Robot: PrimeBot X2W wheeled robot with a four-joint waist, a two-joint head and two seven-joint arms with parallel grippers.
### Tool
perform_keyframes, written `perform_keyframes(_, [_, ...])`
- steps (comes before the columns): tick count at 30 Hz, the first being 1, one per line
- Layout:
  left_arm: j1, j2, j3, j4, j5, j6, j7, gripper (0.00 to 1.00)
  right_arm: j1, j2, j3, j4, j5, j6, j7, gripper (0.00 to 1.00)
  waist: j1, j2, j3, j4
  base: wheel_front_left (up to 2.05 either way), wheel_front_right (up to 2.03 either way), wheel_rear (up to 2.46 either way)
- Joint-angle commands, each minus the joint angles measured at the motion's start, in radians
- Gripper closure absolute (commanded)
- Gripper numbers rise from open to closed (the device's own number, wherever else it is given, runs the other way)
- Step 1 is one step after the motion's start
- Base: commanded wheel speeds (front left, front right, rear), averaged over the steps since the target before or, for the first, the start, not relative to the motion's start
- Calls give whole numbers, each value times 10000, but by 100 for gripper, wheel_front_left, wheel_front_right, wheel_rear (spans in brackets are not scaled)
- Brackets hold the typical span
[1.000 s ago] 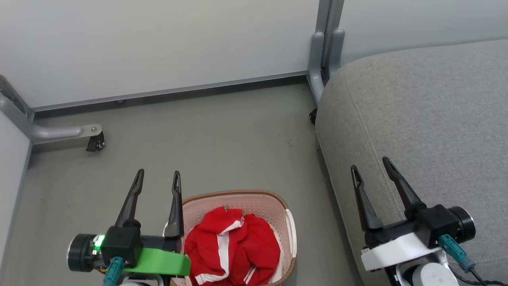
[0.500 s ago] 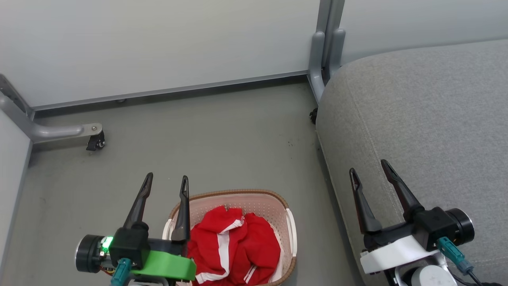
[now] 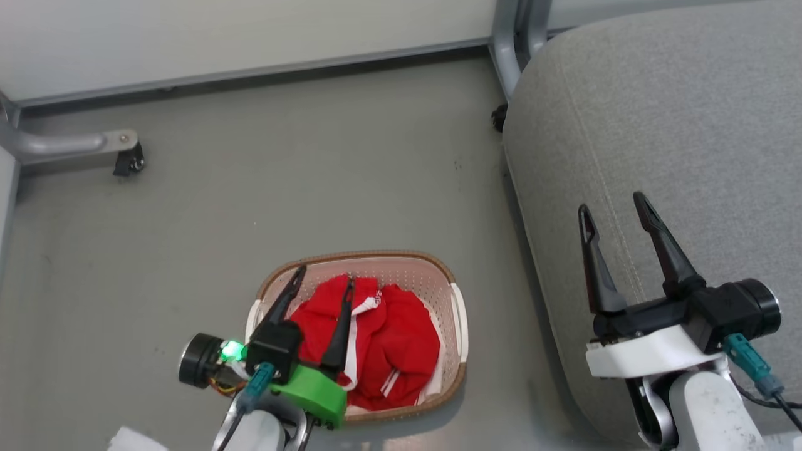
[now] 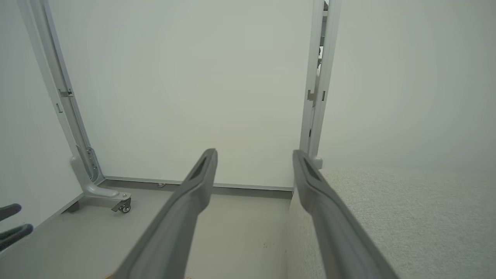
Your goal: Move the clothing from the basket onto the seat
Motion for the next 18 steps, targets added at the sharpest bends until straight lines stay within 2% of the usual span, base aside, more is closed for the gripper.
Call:
perform_keyframes(1, [-464, 53, -130, 387, 109, -104, -6, 0, -227, -32, -80, -86, -84, 1, -33, 0, 0, 0, 1165, 64, 0, 0, 0])
perform_keyframes(7, [-2177, 100, -997, 2808, 576, -426, -8, 0, -1087, -32, -320, -378, -271, 1, -33, 0, 0, 0, 2607, -177, 0, 0, 0])
perform_keyframes(18, [-5328, 506, -1932, 6553, 1556, -519, -6, 0, -2633, -24, -521, -1085, -36, 1, -35, 0, 0, 0, 5003, -967, 0, 0, 0])
